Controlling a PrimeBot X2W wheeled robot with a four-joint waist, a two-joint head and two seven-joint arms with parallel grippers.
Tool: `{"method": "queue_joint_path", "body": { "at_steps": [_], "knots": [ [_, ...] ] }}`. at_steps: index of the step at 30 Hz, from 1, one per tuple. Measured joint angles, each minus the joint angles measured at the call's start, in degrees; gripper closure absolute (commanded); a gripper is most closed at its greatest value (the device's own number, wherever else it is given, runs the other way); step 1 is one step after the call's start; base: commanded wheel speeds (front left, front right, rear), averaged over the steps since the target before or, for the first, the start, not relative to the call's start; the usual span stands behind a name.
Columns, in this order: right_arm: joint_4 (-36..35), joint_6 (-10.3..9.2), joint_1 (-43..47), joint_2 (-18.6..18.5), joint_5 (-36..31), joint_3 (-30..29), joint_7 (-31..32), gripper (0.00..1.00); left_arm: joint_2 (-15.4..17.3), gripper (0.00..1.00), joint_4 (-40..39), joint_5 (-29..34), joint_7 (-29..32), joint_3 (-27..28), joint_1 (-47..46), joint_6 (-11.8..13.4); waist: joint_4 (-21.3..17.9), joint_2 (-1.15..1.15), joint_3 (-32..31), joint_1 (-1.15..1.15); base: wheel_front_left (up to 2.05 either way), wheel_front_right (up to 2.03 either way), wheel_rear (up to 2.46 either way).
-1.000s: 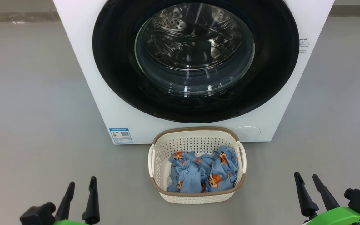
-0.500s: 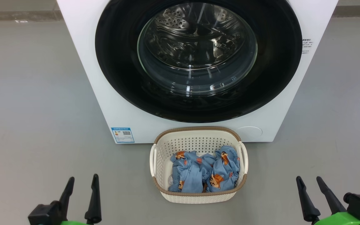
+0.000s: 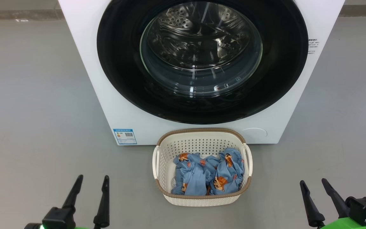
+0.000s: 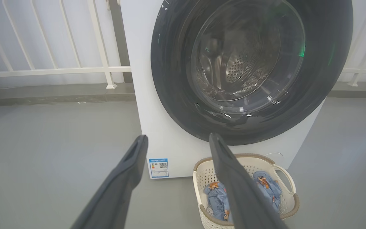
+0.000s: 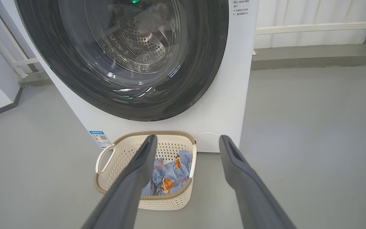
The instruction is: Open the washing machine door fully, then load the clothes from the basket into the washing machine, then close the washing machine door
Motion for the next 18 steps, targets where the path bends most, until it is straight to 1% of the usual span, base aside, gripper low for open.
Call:
{"method": "queue_joint_path", "body": {
  "at_steps": [12,15,18],
  "knots": [
    [-0.1,0.0,0.0,-0.1,0.0,-0.4,0.0,0.0,0.0,0.0,0.1,0.5,-0.1,0.0,0.0,0.0,-0.2,0.0,-0.2,0.0,0.0,0.0,0.0],
    [-0.1,0.0,0.0,-0.1,0.0,-0.5,0.0,0.0,0.0,0.0,0.5,2.1,-0.1,0.0,0.1,0.7,-0.2,0.0,-0.3,0.0,0.04,0.04,-0.08],
    [-0.2,0.0,0.0,-0.1,0.0,-0.5,0.0,0.0,0.0,0.0,0.6,2.7,-0.1,-0.1,0.1,0.8,-0.2,0.0,-0.3,0.0,0.26,0.26,-0.51]
  ]
}}
